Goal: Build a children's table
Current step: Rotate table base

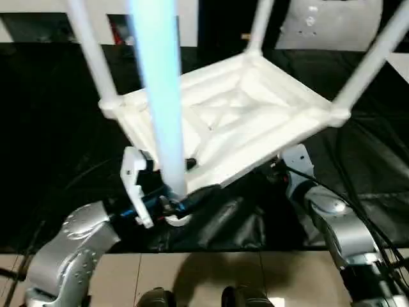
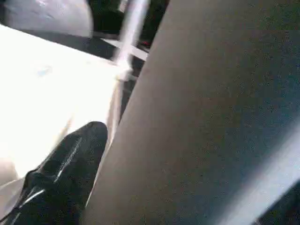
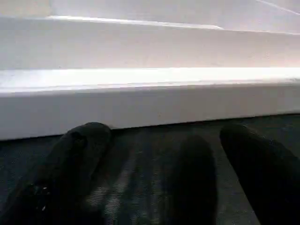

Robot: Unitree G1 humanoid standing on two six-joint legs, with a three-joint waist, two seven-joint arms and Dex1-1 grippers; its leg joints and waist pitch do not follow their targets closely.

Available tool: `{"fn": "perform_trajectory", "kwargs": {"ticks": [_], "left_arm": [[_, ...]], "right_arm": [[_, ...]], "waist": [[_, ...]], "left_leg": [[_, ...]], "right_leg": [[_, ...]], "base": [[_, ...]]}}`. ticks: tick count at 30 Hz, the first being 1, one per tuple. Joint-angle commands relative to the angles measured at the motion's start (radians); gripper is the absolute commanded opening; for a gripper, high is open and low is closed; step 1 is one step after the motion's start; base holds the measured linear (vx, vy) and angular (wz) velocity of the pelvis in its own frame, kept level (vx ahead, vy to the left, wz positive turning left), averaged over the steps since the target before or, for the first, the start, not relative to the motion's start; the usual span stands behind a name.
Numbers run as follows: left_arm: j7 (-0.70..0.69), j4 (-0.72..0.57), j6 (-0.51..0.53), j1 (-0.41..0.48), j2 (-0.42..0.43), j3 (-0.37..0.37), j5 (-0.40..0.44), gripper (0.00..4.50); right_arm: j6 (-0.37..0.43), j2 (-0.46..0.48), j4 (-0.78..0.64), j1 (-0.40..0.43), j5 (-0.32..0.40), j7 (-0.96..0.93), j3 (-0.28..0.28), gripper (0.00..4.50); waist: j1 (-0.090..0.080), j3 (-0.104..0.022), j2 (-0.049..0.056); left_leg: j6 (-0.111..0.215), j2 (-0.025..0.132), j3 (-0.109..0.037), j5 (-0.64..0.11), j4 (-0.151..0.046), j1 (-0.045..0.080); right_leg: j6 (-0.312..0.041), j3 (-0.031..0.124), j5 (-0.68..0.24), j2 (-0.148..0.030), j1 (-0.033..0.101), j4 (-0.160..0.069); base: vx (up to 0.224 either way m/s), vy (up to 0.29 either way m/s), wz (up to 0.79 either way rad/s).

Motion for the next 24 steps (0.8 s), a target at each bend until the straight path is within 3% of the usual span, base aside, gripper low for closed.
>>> {"fn": "perform_trajectory", "kwargs": {"ticks": [1,6,9,14,24], "left_arm": [[-0.033,-0.037,0.017,-0.013,-0.021,-0.091,-0.006,4.47],[-0.025,-0.014,0.013,-0.048,-0.057,-0.132,0.004,4.47],[-0.022,-0.009,0.013,-0.059,-0.074,-0.141,0.002,4.47],[-0.008,0.015,0.0,-0.091,-0.115,-0.189,0.016,4.47],[0.019,0.061,-0.039,-0.12,-0.149,-0.202,0.058,4.47]], "right_arm": [[-0.031,0.025,-0.002,-0.037,0.004,0.007,0.033,4.5],[-0.062,0.05,0.033,-0.066,-0.006,0.02,0.048,4.5],[-0.074,0.059,0.055,-0.08,-0.013,0.023,0.053,4.5],[-0.122,0.101,0.121,-0.131,-0.024,0.058,0.089,4.5],[-0.195,0.164,0.284,-0.228,-0.054,0.023,0.081,4.5]], "waist": [[0.002,-0.058,0.002],[-0.012,-0.06,0.0],[-0.013,-0.059,0.0],[-0.014,-0.066,-0.002],[-0.011,-0.081,0.0]], "left_leg": [[0.073,0.099,-0.027,0.014,-0.087,-0.002],[0.084,0.098,-0.026,0.015,-0.087,-0.009],[0.087,0.098,-0.022,0.023,-0.083,-0.007],[0.114,0.099,-0.02,0.079,-0.079,-0.009],[0.166,0.099,-0.017,0.169,-0.066,-0.008]], "right_leg": [[-0.292,0.057,0.019,-0.12,0.056,-0.052],[-0.292,0.056,0.008,-0.12,0.061,-0.054],[-0.298,0.058,-0.001,-0.119,0.057,-0.057],[-0.31,0.056,0.076,-0.117,0.058,-0.047],[-0.344,0.053,0.194,-0.117,0.058,-0.028]], "base": [[0.0,0.0,0.0],[0.0,0.0,0.0],[0.0,0.0,0.0],[0.0,0.0,0.0],[0.0,0.0,0.0]]}}
